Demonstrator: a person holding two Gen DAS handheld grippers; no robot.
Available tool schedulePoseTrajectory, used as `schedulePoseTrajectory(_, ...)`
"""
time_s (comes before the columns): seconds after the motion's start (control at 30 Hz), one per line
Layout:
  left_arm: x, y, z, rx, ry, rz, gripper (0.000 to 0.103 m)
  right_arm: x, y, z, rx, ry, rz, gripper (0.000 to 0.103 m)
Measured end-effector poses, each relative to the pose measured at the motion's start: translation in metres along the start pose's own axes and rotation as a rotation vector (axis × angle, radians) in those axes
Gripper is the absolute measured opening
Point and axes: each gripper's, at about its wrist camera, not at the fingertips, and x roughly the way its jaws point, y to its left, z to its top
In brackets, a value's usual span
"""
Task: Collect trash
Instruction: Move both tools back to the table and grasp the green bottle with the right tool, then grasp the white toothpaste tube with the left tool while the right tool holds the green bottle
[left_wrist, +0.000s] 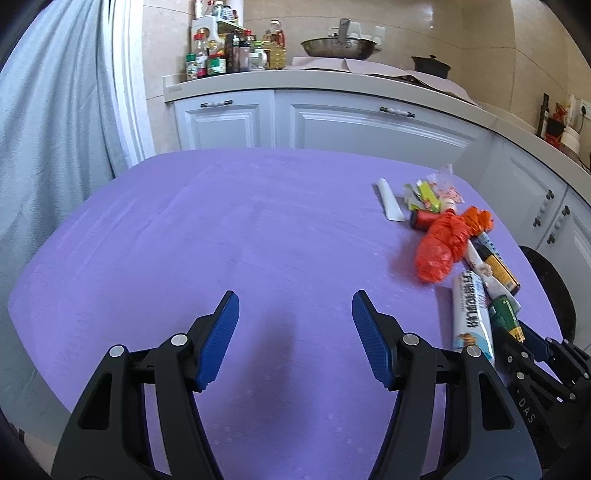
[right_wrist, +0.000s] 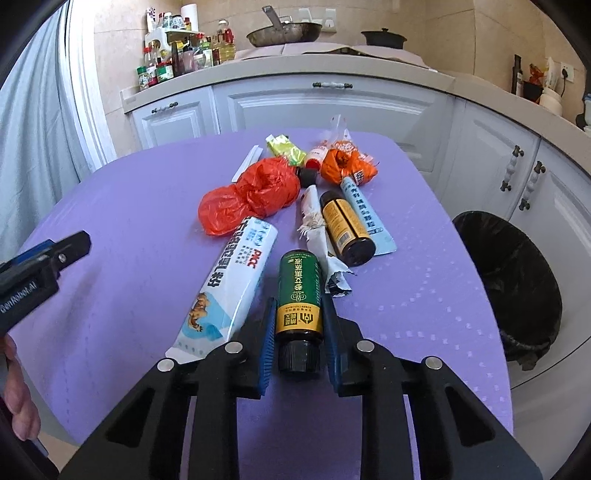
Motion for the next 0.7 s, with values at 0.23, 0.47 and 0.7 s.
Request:
schedulePoseTrajectory(0.23,-0.001,-0.033,-0.005,0.046,0.011,-0.047,0.062,-0.016,-0.011,0.002,0.001,-0.052,-0.016,0.025)
schedulePoseTrajectory(0.47,0.001,-0.070,-0.008,0.091,0.025,-0.107,0.062,-0.032,-0.036,0.005,0.035,-0.103,-0.041,0.025)
schedulePoseTrajectory(0.7,0.014,-0.103,-0.017,0.127,0.052,-0.143,0.068,-0.033,-0.066,0.004,0.092,-0.110,-0.058,0.025)
